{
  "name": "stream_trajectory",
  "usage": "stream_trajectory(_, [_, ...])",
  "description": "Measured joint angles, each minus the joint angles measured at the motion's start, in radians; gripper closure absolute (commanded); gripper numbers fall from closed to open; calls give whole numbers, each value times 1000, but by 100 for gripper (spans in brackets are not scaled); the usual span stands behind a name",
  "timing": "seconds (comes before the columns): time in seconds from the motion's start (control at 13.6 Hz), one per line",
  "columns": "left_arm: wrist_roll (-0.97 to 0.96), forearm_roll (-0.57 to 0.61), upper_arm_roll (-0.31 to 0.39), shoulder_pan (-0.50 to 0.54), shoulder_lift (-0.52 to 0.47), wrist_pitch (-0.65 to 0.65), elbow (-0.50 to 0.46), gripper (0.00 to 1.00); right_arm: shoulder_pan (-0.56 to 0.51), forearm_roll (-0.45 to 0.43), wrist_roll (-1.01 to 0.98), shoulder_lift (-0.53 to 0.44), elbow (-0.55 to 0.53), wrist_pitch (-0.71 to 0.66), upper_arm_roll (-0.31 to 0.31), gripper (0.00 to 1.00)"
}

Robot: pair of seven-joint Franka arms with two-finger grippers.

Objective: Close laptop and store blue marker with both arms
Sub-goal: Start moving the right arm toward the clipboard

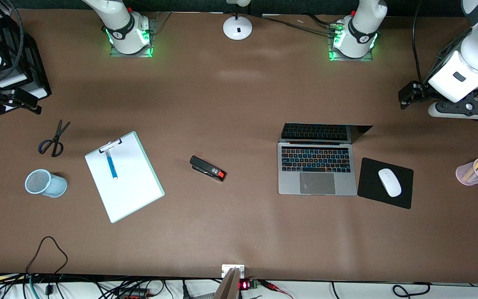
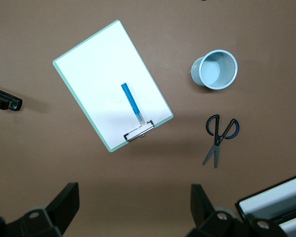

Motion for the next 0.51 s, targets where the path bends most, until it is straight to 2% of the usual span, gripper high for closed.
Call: stream_trajectory(0.51, [-1, 0, 2, 3, 0, 0, 19, 0, 0, 0, 2, 1, 0, -22, 0, 0])
